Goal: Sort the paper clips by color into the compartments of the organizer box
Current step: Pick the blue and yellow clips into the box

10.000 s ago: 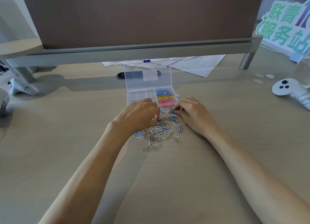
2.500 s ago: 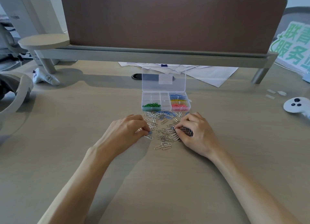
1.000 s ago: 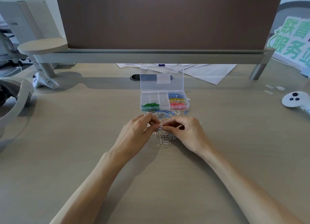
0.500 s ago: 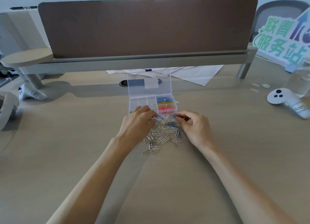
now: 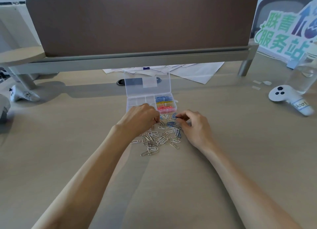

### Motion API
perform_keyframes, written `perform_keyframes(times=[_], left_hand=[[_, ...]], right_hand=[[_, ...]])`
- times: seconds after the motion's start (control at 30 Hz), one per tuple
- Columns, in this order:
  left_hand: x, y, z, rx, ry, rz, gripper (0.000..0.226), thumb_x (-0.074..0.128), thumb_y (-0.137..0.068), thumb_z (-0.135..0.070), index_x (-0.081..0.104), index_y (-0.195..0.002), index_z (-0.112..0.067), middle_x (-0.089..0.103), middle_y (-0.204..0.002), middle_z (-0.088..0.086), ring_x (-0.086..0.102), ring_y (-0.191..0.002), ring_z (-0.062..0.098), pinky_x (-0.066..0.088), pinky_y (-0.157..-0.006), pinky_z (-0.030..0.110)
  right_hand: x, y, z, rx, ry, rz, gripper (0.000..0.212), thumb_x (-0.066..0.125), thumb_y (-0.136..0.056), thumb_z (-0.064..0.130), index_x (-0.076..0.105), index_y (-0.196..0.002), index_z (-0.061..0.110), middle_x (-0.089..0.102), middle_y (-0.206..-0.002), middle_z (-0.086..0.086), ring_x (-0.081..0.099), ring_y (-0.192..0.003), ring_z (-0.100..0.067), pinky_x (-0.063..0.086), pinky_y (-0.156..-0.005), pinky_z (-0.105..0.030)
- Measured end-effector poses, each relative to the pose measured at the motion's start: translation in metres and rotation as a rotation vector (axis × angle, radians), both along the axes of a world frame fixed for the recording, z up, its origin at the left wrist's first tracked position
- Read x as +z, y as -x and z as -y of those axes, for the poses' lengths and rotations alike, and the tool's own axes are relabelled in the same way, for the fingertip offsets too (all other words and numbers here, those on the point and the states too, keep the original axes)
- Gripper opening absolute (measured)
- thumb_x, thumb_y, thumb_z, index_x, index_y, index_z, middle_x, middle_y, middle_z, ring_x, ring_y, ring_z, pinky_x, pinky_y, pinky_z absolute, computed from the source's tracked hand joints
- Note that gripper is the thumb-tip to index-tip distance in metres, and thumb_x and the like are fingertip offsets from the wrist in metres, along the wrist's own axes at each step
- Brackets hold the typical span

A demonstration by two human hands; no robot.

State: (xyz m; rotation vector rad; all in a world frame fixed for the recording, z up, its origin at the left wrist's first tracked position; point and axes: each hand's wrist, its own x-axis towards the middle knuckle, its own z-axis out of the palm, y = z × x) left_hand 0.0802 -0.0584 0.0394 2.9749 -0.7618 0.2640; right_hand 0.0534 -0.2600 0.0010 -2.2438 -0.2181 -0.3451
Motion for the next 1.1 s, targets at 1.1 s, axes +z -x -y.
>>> perform_keyframes(times=[1.1], left_hand=[[0.018,-0.008,-0.004,0.064,-0.194,-0.024,0.013,0.057,-0.089,-0.031,0.070,-0.092,-0.032,0.068,-0.098,-0.011,0.059,-0.090,0.011,0.042,-0.071,0.027]], right_hand=[[0.001,0.001,-0.001,0.057,-0.022,0.046,0.013,0.063,-0.090,0.015,0.073,-0.098,0.020,0.064,-0.083,0.014,0.058,-0.083,-0.007,0.038,-0.069,-0.006]])
